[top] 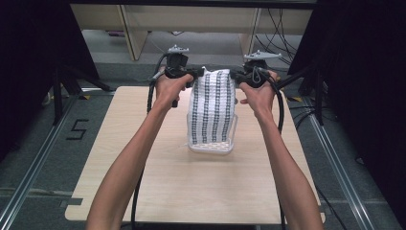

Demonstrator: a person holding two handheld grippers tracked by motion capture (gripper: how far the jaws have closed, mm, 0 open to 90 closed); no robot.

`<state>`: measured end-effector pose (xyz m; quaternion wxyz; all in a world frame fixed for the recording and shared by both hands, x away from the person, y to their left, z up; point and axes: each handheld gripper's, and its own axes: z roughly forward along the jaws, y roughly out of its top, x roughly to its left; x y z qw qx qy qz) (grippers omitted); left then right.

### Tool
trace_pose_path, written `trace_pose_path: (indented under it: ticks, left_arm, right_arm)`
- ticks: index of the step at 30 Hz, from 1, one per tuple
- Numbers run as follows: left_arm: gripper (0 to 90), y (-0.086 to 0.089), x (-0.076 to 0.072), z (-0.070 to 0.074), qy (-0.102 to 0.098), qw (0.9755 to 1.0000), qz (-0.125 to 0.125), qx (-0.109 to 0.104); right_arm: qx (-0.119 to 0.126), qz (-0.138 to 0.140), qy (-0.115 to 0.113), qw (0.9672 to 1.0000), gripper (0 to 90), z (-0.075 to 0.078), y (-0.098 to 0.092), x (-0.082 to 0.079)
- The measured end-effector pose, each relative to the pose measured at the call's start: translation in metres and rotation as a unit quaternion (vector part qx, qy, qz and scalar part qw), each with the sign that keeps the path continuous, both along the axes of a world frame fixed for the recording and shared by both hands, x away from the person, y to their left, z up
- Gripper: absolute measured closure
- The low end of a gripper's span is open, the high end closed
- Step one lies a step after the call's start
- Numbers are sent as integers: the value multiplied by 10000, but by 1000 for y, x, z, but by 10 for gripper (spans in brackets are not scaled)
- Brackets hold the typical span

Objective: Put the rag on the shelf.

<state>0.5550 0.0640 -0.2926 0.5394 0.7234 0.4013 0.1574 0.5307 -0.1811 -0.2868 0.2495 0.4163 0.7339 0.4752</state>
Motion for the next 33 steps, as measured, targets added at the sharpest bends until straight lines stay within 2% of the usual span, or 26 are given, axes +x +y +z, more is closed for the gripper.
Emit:
trace_pose_path:
  ticks: [2,6,9,11,14,19,20,23,24,25,28,30,32,33]
  left_arm:
    - [850,-2,3,-4,60,10000,31,0]
    - [847,-5,6,-9,143,9999,3,20]
    - [844,-6,8,-13,214,9998,-6,52]
    - [842,-6,9,-15,252,9997,-17,70]
    - [839,-7,11,-18,329,9993,-43,183]
    - [829,-8,14,-22,457,9986,-8,262]
    - [829,-7,15,-24,483,9983,-11,337]
    - [818,-8,17,-28,565,9978,26,339]
    - [818,-8,18,-29,593,9973,-7,424]
    - [816,-9,18,-31,611,9974,29,370]
    - [778,-8,19,-36,666,9965,-7,498]
    - [702,-8,20,-39,748,9954,-62,596]
    - [568,-9,20,-42,857,9934,-110,759]
    - [568,-10,19,-42,816,9931,-104,833]
  right_arm:
    - [-23,-63,115,9999,869,-5,0,5]
    - [-74,-78,123,9999,868,-9,-1,9]
    - [-73,-172,242,9995,866,-17,-2,12]
    - [-109,-139,246,9995,866,-19,-2,14]
    - [-65,-148,374,9992,863,-28,-2,18]
    - [-95,-129,415,9990,858,-31,-2,20]
    - [-103,-180,465,9987,857,-31,-1,19]
    - [-145,-166,509,9985,848,-33,-1,22]
    - [-145,-166,509,9985,848,-33,-1,22]
    - [-166,-143,540,9983,845,-35,-1,23]
    - [-180,-163,588,9980,830,-39,-1,25]
    - [-188,-159,598,9979,797,-41,-2,26]
    - [-226,-284,668,9971,738,-42,-3,26]
    - [-226,-284,668,9971,738,-42,-3,26]
